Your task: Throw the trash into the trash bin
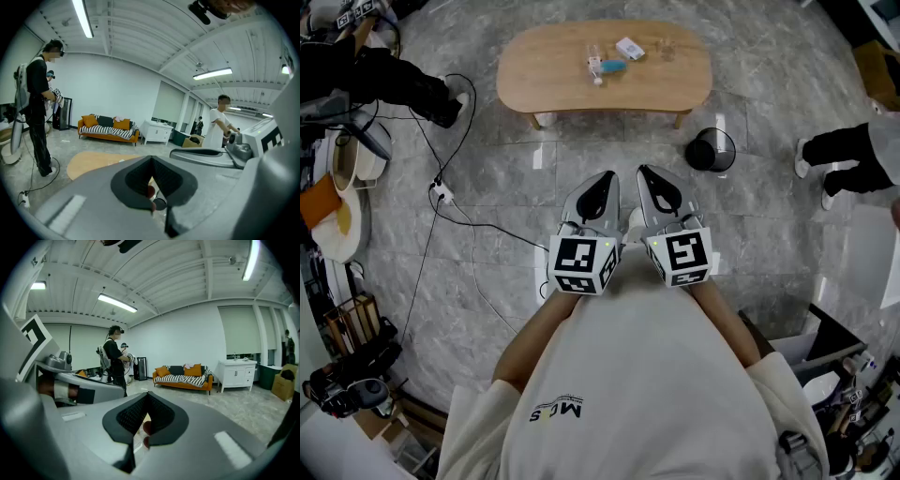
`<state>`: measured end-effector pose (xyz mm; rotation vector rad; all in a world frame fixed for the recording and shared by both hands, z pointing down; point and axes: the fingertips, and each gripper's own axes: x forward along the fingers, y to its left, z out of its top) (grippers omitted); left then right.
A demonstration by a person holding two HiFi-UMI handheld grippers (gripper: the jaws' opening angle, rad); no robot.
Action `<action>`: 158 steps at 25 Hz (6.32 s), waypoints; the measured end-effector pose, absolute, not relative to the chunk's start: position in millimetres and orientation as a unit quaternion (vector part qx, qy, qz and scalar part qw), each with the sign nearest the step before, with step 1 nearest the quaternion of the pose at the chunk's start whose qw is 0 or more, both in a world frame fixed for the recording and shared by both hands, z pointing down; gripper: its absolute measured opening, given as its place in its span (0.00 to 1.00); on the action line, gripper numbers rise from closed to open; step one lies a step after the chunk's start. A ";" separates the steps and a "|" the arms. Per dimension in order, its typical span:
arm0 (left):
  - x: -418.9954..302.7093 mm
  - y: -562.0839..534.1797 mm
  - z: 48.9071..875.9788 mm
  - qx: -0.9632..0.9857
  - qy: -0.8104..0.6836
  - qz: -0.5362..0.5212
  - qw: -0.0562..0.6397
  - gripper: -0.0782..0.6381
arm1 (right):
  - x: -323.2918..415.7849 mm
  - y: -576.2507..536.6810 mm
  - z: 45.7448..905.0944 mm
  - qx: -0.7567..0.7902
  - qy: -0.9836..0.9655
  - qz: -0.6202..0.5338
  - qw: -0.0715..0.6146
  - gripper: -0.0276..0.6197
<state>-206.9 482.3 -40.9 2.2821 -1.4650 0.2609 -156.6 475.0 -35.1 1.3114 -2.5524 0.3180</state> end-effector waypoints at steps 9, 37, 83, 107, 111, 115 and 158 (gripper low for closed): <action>-181.1 482.8 -26.9 0.810 -0.541 0.097 0.204 0.11 | -123.8 467.1 -28.8 0.442 -0.881 0.134 0.104 0.08; -214.4 339.5 5.4 0.812 -0.507 0.114 0.267 0.11 | -141.4 322.7 12.8 0.488 -0.833 0.232 0.116 0.08; -291.0 72.2 217.7 0.813 -0.433 0.230 0.314 0.11 | -236.0 64.0 280.0 0.379 -0.845 0.170 0.336 0.30; -323.0 59.9 340.7 0.769 -0.448 0.268 0.369 0.11 | -268.1 20.4 444.1 0.401 -0.793 0.267 0.372 0.39; -325.1 62.4 340.3 0.767 -0.450 0.268 0.371 0.11 | -267.2 17.8 460.7 0.409 -0.783 0.270 0.383 0.43; -325.3 65.8 342.8 0.768 -0.446 0.270 0.371 0.11 | -263.9 16.9 473.8 0.416 -0.773 0.276 0.392 0.39; -164.1 89.0 323.0 0.831 -0.327 0.311 0.325 0.11 | -75.6 79.0 399.7 0.536 -0.727 0.286 0.320 0.08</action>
